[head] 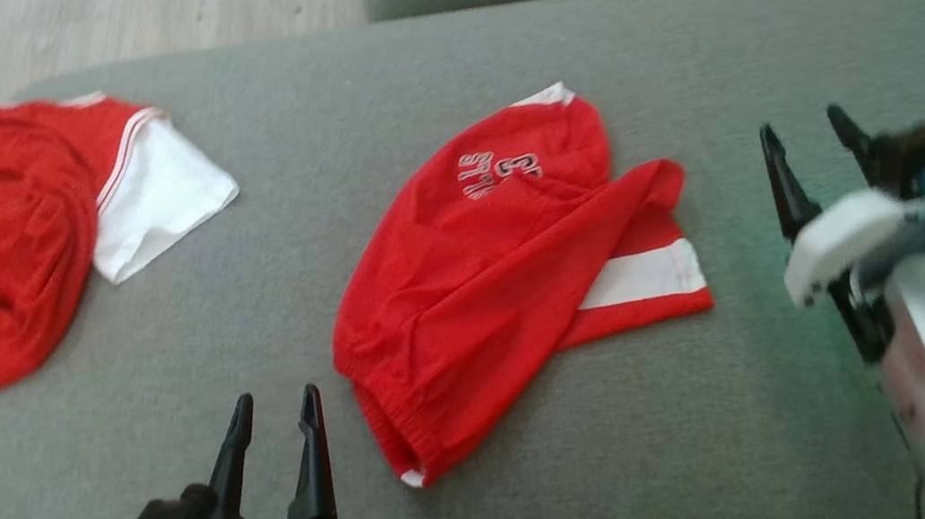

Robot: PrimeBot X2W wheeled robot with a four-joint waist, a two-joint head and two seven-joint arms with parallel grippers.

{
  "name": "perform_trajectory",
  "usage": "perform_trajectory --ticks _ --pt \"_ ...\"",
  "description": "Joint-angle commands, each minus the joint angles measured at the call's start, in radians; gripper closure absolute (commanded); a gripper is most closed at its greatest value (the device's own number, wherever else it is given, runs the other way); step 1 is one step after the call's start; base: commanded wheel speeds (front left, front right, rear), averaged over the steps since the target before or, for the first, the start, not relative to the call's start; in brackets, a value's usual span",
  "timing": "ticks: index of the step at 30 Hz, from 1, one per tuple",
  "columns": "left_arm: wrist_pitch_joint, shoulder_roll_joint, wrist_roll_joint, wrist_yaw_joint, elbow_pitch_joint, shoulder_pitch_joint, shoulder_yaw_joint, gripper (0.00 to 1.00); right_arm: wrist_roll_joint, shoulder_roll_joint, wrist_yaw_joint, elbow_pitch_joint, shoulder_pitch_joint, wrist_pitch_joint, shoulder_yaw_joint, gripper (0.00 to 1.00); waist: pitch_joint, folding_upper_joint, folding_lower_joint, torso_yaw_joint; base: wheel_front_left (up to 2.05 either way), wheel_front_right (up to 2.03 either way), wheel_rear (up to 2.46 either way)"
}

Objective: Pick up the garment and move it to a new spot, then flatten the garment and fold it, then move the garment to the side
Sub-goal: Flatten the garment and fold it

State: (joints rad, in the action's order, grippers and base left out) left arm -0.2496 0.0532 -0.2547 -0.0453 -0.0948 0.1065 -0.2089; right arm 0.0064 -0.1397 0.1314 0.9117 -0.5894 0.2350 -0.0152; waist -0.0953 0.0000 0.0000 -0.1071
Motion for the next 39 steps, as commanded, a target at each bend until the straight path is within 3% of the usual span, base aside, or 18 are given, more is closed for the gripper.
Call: perform_trajectory --ticks 1,10,15,20,28,39 --pt "-0.012 -0.003 0.013 -0.003 0.038 -0.014 0.039 0.00 -0.022 0.008 -0.001 -0.084 0.035 0.019 -0.004 0.00 0.026 0.0000 0.0000 0.026 0.00 0.00 0.00" --pt "-0.012 -0.003 0.019 -0.006 0.035 0.032 0.043 0.00 -0.116 0.052 -0.001 -0.602 0.454 0.026 0.088 0.00 0.077 0.0000 0.0000 0.064 0.00 0.00 0.00" --pt "-0.012 -0.003 0.023 -0.010 0.025 0.053 0.039 0.00 -0.120 0.074 -0.001 -0.762 0.635 0.027 0.111 0.00 0.096 0.0000 0.0000 0.073 0.00 0.00 0.00" --pt "-0.012 -0.003 0.028 -0.014 0.009 0.058 0.037 0.00 -0.122 0.086 -0.001 -0.799 0.726 0.027 0.115 0.00 0.101 0.0000 0.0000 0.078 0.00 0.00 0.00" --pt "-0.012 -0.003 0.040 -0.018 -0.004 0.058 0.034 0.00 -0.097 0.089 -0.001 -0.814 0.732 0.027 0.101 0.00 0.105 0.0000 0.0000 0.089 0.00 0.00 0.00" --pt "0.021 -0.003 -0.029 -0.053 -0.148 0.018 -0.102 0.00 -0.089 0.089 -0.001 -0.813 0.729 0.027 0.073 0.00 0.103 0.0000 0.0000 0.093 0.00 0.00 0.00"
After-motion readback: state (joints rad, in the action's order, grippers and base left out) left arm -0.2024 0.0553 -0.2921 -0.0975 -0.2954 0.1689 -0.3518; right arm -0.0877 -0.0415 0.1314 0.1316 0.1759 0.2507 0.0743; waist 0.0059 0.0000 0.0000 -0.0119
